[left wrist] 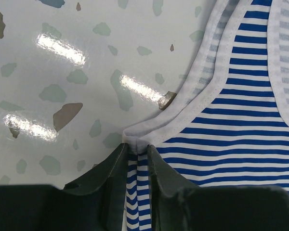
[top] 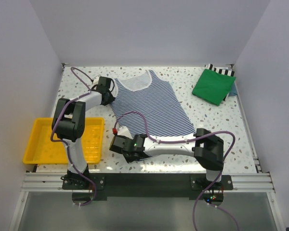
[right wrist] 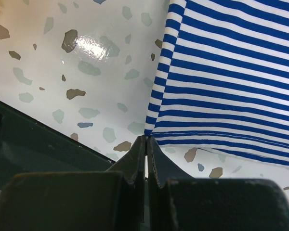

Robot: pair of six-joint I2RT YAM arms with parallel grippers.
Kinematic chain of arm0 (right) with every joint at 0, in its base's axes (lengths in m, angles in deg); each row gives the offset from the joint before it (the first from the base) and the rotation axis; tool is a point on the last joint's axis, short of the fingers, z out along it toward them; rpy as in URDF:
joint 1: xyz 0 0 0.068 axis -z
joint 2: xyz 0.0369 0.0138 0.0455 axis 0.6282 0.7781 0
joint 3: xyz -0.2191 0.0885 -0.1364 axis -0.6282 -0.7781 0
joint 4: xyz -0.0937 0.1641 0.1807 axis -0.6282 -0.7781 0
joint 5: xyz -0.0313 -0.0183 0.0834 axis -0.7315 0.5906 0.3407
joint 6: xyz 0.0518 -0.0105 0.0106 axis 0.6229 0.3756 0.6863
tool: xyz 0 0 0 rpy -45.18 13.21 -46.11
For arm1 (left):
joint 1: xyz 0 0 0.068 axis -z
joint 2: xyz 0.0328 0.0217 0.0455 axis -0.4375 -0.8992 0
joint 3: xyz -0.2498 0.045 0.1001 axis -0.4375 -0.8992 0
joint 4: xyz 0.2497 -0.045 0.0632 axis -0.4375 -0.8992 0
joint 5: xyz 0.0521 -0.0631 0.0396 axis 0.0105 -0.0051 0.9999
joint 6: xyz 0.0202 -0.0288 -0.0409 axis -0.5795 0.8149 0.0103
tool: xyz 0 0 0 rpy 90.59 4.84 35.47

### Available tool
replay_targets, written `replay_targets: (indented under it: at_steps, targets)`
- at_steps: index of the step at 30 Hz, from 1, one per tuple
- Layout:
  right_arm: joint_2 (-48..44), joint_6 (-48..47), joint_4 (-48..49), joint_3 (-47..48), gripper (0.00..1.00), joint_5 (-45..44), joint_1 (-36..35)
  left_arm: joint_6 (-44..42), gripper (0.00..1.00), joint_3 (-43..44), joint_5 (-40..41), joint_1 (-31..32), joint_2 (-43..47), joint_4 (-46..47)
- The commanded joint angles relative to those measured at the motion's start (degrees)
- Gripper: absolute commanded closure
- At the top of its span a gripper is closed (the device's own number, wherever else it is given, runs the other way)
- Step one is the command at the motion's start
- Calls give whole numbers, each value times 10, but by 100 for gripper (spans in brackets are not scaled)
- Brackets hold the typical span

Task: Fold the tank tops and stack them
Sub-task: Fold the tank top

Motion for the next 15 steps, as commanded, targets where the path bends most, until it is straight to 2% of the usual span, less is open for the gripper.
replay_targets:
  at_steps: [1,9,15]
  targets:
    - [-13,4,-6,8,100,-17,-2,11,73,14,4,2,-2,13]
    - [-13,8,-5,2,100,-18,-1,12,66,23,28,0,22,-17]
    - [-14,10,0,-1,100,-18,-1,11,67,18,24,0,14,-13]
